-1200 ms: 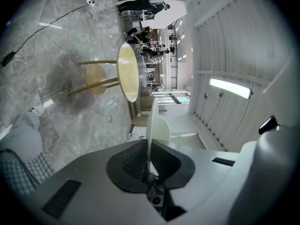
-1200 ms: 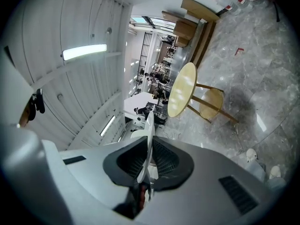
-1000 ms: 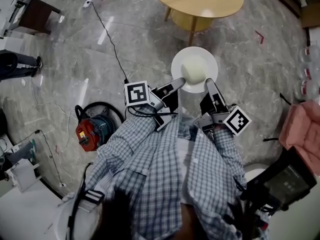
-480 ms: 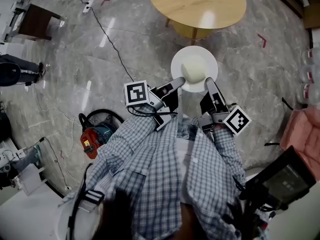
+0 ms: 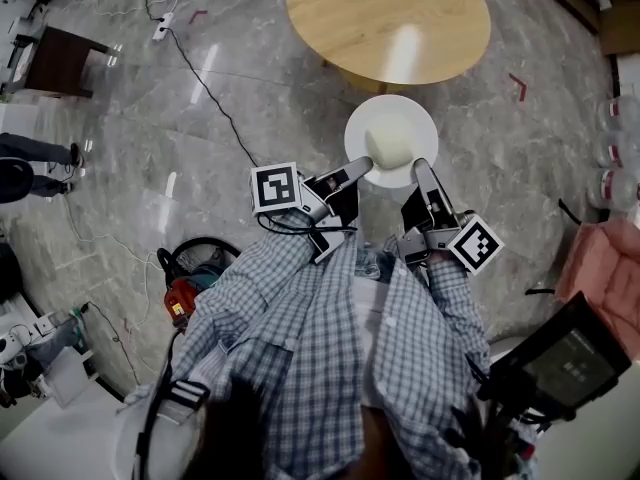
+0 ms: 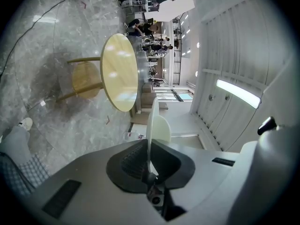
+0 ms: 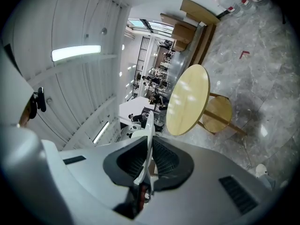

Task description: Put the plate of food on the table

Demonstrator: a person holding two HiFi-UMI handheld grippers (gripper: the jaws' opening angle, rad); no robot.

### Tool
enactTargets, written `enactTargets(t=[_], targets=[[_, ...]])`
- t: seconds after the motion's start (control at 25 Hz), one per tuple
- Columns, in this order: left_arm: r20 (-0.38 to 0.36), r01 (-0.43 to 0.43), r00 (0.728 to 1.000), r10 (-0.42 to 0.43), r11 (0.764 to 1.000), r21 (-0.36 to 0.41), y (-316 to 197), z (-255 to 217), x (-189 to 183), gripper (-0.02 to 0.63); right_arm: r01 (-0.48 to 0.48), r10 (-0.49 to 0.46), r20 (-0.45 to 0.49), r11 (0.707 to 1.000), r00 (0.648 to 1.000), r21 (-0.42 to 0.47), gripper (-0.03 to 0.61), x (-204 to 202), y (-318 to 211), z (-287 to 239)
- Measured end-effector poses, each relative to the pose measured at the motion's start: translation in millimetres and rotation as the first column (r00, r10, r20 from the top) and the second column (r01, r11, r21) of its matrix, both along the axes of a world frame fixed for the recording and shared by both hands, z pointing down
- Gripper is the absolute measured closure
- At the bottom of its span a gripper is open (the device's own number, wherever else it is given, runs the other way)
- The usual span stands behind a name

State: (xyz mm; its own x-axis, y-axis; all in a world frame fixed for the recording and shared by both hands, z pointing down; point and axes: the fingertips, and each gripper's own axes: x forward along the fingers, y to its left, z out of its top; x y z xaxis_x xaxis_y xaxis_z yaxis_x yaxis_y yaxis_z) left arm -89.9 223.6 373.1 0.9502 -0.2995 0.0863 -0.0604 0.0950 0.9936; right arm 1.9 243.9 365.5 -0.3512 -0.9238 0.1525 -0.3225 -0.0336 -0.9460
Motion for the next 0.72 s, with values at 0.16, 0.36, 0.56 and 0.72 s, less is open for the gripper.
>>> enactTargets(t=[0.16, 0.36, 0.56, 0.72], targets=[[0.031, -0.027, 0.999, 0.028, 0.999, -0.026, -6, 6, 2, 0.594, -0.02, 0.02, -0.009, 1.0, 1.0, 0.002, 0.541, 5, -7, -4], [0.028, -0.048, 0.998, 0.049, 0.999, -0.022, -21, 5, 11, 0.594, -0.038, 0.038, -0.024, 0.999, 0.999, 0.007, 0.541, 15, -20, -7], [0.025, -0.068, 0.997, 0.067, 0.998, 0.011, -43, 4, 11, 0.594, -0.06, 0.06, -0.018, 0.998, 0.998, 0.004, 0.541, 13, -38, -4], [-0.012, -0.072, 0.997, 0.072, 0.997, 0.041, -36, -11, 20, 0.594, -0.069, 0.069, -0.012, 0.997, 0.998, 0.024, 0.541, 18, -29, -12]])
